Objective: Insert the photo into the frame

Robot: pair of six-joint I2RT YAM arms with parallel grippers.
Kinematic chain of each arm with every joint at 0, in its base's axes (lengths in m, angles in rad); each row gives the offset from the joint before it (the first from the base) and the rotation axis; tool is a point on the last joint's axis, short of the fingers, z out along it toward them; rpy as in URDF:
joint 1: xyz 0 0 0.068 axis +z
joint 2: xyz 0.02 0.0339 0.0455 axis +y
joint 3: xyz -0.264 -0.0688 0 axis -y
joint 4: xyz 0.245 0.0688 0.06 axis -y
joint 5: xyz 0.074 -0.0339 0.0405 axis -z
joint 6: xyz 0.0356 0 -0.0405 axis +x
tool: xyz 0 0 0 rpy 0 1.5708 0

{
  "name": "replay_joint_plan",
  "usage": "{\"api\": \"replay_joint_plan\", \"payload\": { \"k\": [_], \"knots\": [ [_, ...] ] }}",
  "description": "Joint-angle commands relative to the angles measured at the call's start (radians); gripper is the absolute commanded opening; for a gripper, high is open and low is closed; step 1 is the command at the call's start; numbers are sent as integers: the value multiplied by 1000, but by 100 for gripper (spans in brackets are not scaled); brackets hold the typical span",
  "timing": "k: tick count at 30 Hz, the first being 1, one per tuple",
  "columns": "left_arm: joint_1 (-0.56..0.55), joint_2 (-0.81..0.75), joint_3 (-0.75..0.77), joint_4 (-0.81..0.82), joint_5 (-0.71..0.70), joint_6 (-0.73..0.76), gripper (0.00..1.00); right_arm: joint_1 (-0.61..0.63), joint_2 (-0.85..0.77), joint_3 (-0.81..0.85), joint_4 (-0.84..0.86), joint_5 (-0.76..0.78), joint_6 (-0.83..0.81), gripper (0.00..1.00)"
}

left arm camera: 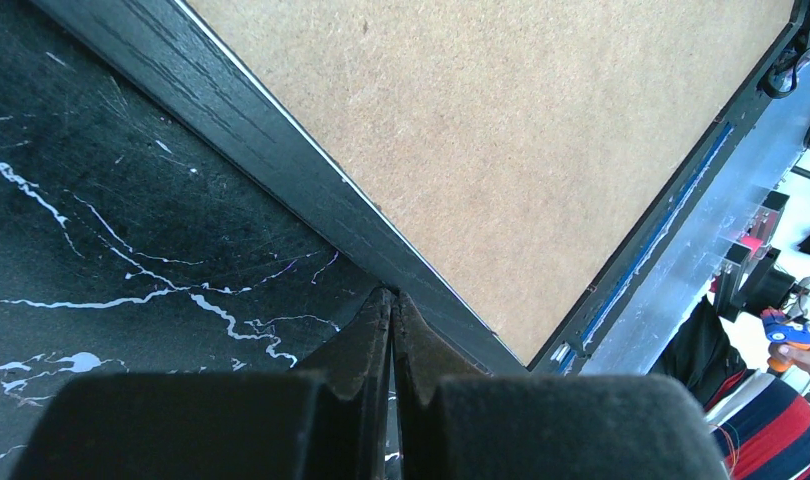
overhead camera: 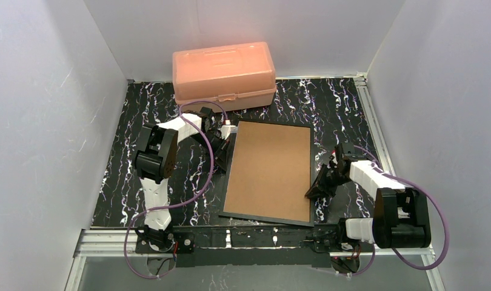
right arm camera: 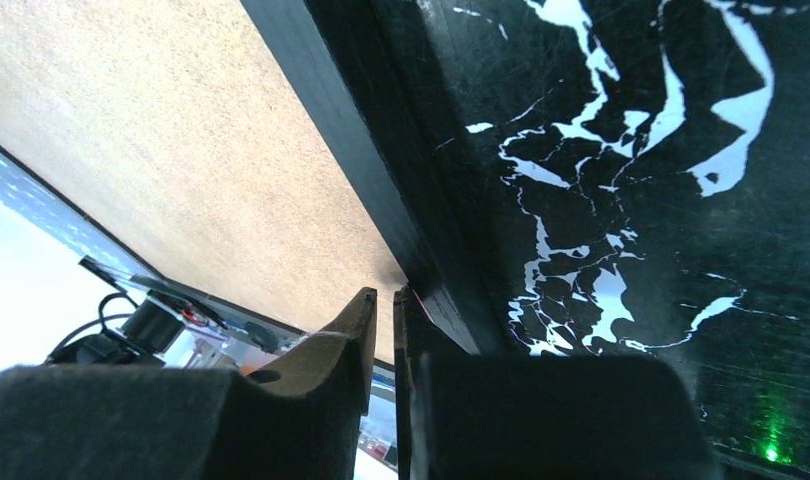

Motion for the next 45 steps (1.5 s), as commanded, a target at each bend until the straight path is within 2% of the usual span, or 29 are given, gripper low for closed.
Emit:
{"api": "replay_joint_plan", "payload": {
  "k": [1, 6, 11, 20, 45],
  "knots": [
    [-31, 12, 13, 15, 25, -2, 0, 23, 24, 29, -5, 159, -40, 21],
    [-29, 2, 22, 1, 12, 3, 0, 24, 26, 205, -10, 11, -40, 30],
    [-26, -9, 26, -11, -3, 8, 0, 10, 92, 417, -80, -2, -96, 37],
    [-5, 5, 55, -14, -29, 5, 0, -103, 170, 338, 66, -56, -121, 35],
    [-2, 9, 66, -8, -22, -5, 0, -118, 295, 263, 200, 26, -115, 32]
  ]
}}
